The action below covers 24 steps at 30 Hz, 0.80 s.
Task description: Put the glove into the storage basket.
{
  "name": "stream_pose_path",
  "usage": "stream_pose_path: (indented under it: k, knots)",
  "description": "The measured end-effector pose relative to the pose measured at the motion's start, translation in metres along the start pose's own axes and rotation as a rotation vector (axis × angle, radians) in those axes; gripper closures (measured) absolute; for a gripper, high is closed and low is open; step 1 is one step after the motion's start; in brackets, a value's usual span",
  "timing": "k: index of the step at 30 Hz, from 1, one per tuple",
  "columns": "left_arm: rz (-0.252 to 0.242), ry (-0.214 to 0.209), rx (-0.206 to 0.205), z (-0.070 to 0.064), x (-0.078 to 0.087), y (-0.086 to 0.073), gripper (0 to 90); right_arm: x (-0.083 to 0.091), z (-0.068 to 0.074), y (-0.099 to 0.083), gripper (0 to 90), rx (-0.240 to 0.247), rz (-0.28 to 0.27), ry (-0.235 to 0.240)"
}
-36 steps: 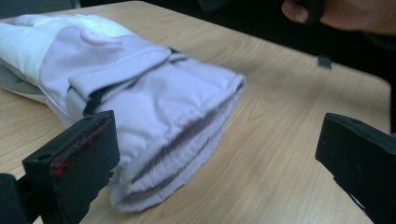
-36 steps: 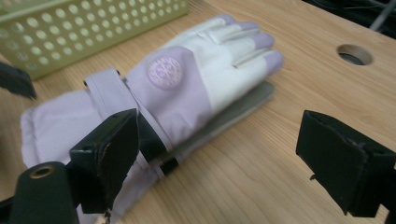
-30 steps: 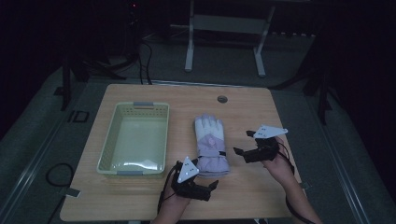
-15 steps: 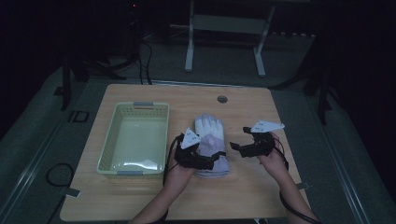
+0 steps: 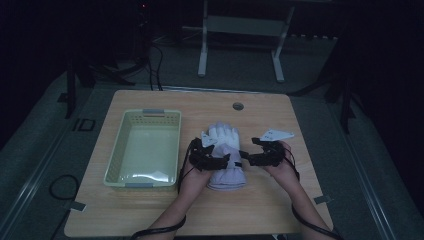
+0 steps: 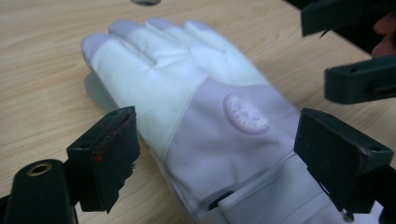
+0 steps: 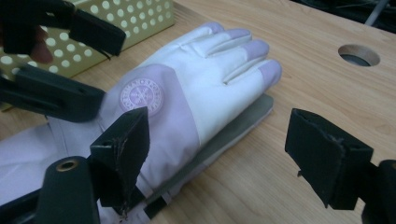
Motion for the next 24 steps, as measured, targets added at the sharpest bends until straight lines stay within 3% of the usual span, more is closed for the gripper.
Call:
stream_pose_path:
  k: [5, 7, 11, 17, 20, 24]
  knots:
    - [0.048, 0.032, 0.017, 0.006, -0.005, -0.006, 16.8, -0.01, 0.006, -0.003, 26.3, 0.034, 0.037, 0.01]
    - [0.054, 0.036, 0.032, 0.008, -0.007, -0.007, 17.9, -0.014, 0.006, -0.006, 30.6, 0.042, 0.056, -0.009]
    - [0.075, 0.046, 0.053, 0.012, -0.011, -0.008, 19.1, -0.024, 0.004, -0.01, 31.9, 0.005, 0.074, 0.005]
    - [0.111, 0.057, 0.093, 0.022, -0.016, -0.016, 19.2, -0.036, 0.01, -0.022, 33.6, 0.001, 0.112, 0.038]
    - [0.154, 0.056, 0.1, 0.026, -0.022, -0.022, 18.8, -0.042, 0.013, -0.029, 35.4, -0.008, 0.134, 0.057]
    - [0.188, 0.056, 0.095, 0.027, -0.027, -0.026, 19.1, -0.047, 0.014, -0.038, 35.7, -0.082, 0.154, 0.095]
Point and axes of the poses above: each handheld gripper's, and its own axes: x roughly backward along the jaws, y roughly out of its top, z roughly to its left, the point moved 10 cm from there along -x, roughly forward along the jaws, and after that the axes turned 14 degrees about x, right-handed, at the moved point
